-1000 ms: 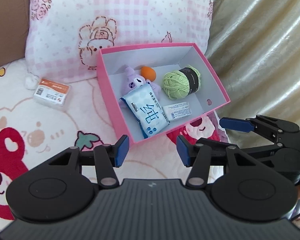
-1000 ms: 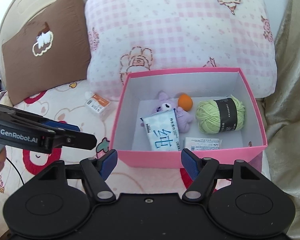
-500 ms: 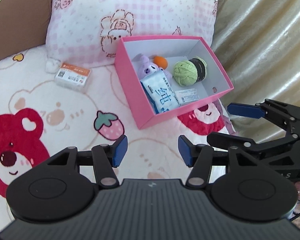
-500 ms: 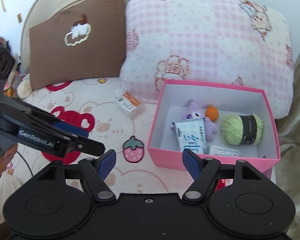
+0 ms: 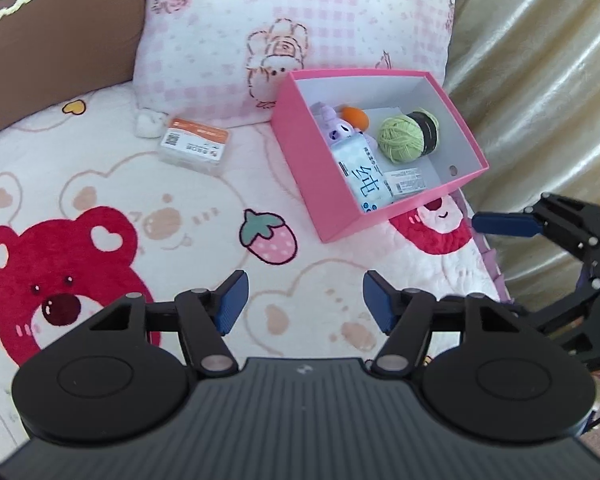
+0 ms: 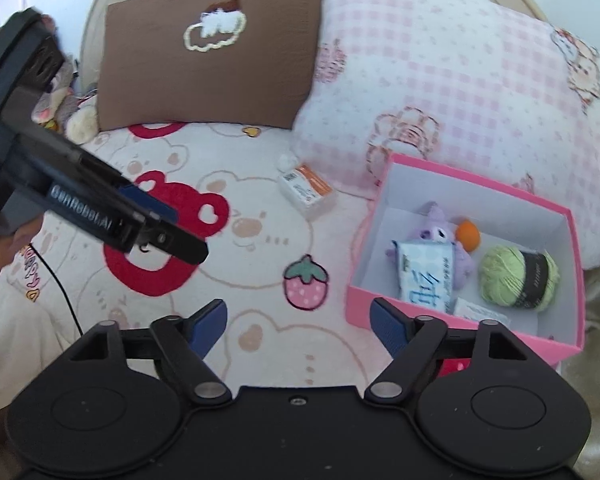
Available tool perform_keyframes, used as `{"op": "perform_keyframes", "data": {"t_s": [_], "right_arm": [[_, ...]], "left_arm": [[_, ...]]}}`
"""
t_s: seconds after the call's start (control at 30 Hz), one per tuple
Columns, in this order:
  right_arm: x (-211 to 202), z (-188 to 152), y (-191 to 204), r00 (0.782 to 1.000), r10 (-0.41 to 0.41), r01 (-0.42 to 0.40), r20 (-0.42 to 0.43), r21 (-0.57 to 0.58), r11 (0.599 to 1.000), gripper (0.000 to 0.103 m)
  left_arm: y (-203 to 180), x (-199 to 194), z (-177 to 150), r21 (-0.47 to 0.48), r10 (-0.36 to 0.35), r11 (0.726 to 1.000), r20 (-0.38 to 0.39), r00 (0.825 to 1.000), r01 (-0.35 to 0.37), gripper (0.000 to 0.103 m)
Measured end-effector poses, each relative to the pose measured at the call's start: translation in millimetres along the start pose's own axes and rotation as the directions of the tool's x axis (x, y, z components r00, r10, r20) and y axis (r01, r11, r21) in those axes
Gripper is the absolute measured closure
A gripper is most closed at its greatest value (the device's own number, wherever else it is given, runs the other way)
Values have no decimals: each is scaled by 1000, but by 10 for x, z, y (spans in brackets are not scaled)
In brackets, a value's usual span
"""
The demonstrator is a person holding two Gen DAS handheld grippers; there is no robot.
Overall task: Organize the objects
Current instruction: 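Withdraw the left tool toward the clear box with orange label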
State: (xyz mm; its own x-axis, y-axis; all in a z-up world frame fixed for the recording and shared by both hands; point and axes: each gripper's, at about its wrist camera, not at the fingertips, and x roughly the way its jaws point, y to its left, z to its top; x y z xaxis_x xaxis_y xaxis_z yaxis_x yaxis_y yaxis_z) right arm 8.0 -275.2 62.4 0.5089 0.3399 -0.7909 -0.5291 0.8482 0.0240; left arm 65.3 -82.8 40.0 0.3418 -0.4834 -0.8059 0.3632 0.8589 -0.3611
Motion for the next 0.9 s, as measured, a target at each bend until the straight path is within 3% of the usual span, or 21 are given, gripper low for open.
{"op": "perform_keyframes", "data": {"t_s": [0.1,0.27,0.43,0.63,0.9], "right_arm": [[59,48,93,1000,29,-29,-8,-28,999,20],[188,154,235,999,43,-44,-17,-47,998,19],[363,262,328,999,52,-52,0,-28,998,14],[561,379,460,1000,16,-17,-10,-100,995,12],[824,440,540,996,2,7,85,-113,994,12]], "left_arm": [[157,-88,27,-7,-1,1000,3,1000,1,37],[267,-109,68,38,66,997,2,998,-66,31],[412,-114,197,-9,40,999,70,997,-39,21],[495,25,330,11,66,998,69,995,-67,16],[691,224,421,36,53,998,118,992,-57,13]]}}
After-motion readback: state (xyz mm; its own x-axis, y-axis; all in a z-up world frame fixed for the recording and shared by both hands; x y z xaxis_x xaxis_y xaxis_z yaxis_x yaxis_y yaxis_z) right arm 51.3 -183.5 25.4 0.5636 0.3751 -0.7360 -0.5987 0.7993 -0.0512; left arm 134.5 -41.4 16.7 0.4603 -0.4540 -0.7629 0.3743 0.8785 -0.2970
